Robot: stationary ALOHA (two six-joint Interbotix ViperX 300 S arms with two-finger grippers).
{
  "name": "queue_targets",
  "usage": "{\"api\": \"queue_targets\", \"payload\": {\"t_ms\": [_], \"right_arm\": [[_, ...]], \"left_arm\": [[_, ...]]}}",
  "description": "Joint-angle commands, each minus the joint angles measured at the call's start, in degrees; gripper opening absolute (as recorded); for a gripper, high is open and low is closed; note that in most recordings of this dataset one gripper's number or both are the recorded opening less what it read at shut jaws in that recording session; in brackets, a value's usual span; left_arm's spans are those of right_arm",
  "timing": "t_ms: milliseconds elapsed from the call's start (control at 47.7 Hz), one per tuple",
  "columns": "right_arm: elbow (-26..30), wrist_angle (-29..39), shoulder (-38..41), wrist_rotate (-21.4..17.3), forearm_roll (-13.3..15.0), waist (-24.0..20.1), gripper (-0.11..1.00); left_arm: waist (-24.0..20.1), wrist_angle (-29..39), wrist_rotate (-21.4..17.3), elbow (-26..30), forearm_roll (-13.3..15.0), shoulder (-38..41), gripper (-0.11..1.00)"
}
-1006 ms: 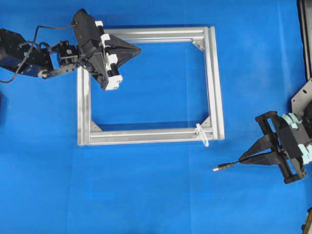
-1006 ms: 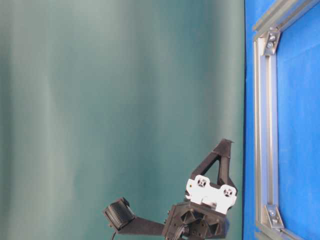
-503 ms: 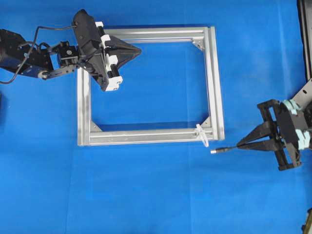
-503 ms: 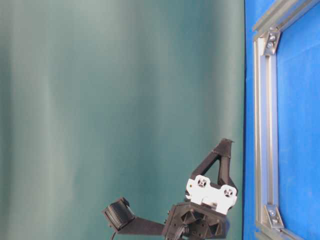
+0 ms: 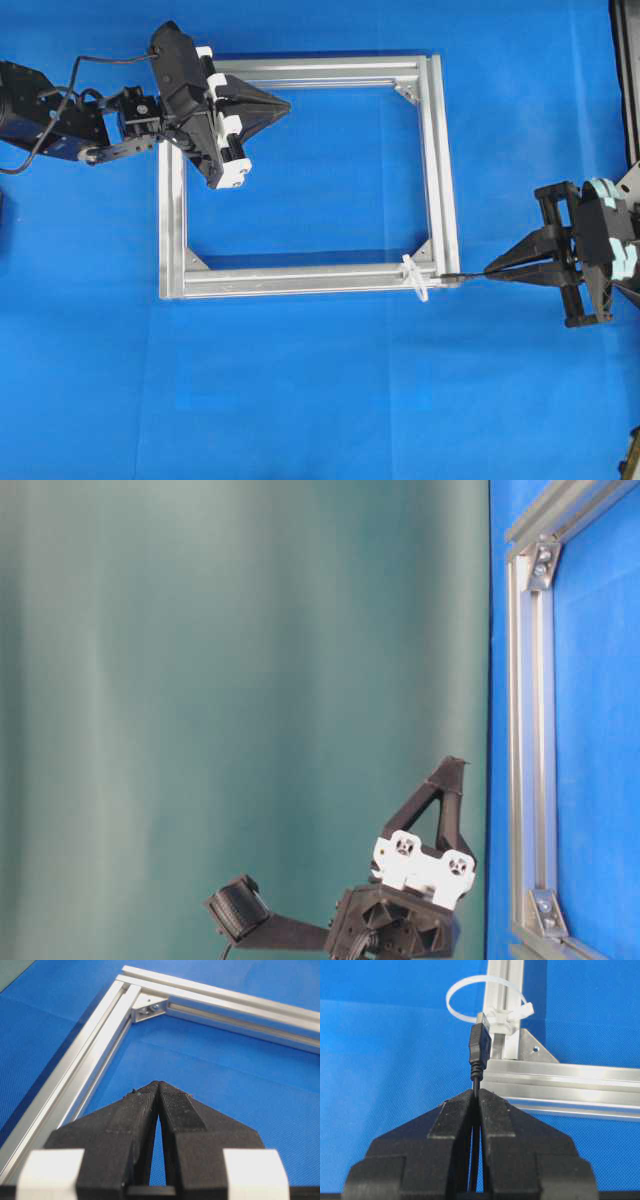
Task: Insert the wire through the string loop located on the right side.
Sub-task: 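Push the USB plug leftward through the white zip-tie loop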
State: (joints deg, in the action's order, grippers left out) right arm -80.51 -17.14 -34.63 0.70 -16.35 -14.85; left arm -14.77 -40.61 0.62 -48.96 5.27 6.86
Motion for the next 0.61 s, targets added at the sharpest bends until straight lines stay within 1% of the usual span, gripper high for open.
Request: {"api": "queue_targets", "payload": {"t_ms": [0,587], "right_arm": [[0.4,-0.7,-0.2,0.1,0.1,0.4,-0.03],[0.4,-1.1,-0.2,0.2,0.0,0.4,-0.03]], "left_arm": [[0.2,-0.5,0.0,0.4,-0.1,-1.8,0.00],[0.3,-0.5,0.0,0.4,-0.1,-1.8,0.00]]}}
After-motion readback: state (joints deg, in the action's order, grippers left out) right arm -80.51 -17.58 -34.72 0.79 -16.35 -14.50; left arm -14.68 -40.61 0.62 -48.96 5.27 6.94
